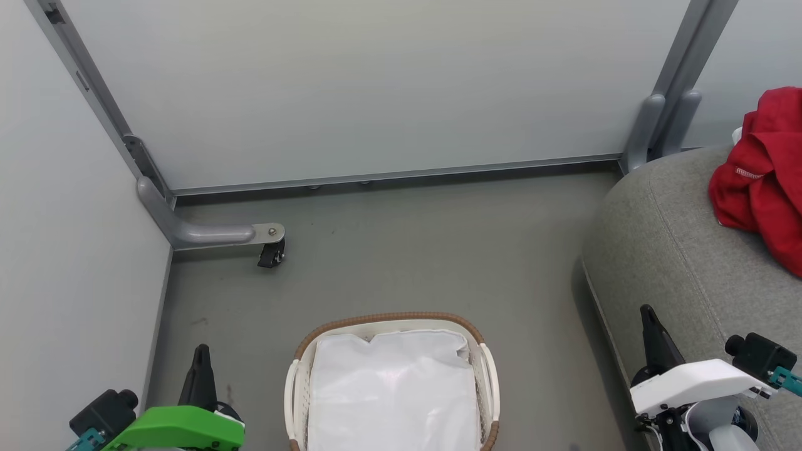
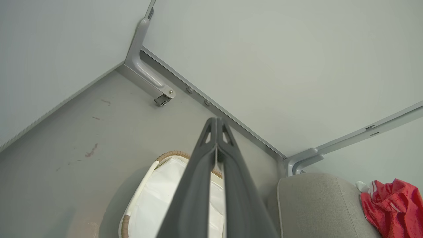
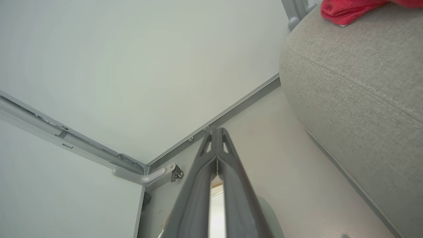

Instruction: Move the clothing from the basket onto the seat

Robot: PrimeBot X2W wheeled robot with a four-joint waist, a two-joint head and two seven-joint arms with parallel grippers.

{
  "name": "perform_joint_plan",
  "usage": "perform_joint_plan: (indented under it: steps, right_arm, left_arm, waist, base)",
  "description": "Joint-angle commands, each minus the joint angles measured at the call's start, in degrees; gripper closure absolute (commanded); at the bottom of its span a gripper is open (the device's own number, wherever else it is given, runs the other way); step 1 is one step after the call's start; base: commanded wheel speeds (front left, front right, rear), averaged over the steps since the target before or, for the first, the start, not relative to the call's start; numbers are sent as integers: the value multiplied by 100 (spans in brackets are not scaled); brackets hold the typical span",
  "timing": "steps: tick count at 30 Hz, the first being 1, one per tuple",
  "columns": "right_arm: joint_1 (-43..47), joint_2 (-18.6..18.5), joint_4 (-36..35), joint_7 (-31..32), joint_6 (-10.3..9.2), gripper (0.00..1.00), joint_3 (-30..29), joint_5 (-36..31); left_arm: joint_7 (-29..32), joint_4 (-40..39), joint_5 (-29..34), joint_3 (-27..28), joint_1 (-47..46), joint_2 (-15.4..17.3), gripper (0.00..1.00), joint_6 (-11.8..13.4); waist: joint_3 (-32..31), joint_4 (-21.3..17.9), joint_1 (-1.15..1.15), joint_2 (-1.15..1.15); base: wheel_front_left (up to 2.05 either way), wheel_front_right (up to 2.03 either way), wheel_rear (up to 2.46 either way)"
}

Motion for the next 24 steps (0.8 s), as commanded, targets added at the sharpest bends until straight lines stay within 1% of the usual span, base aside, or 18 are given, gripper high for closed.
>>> perform_joint_plan:
  steps: [1,24]
  right_arm:
    - [-89,-40,-114,55,-1,100,-29,218]
    - [-104,-56,-282,494,-2,100,-137,1820]
  left_arm:
    - [51,-116,-193,63,-197,15,100,-38]
    - [491,-290,-1626,310,-309,21,100,-93]
  waist:
    - [-1,-3,0,0]
    - [-12,-49,0,0]
  base:
    - [0,0,0]
    - [0,0,0]
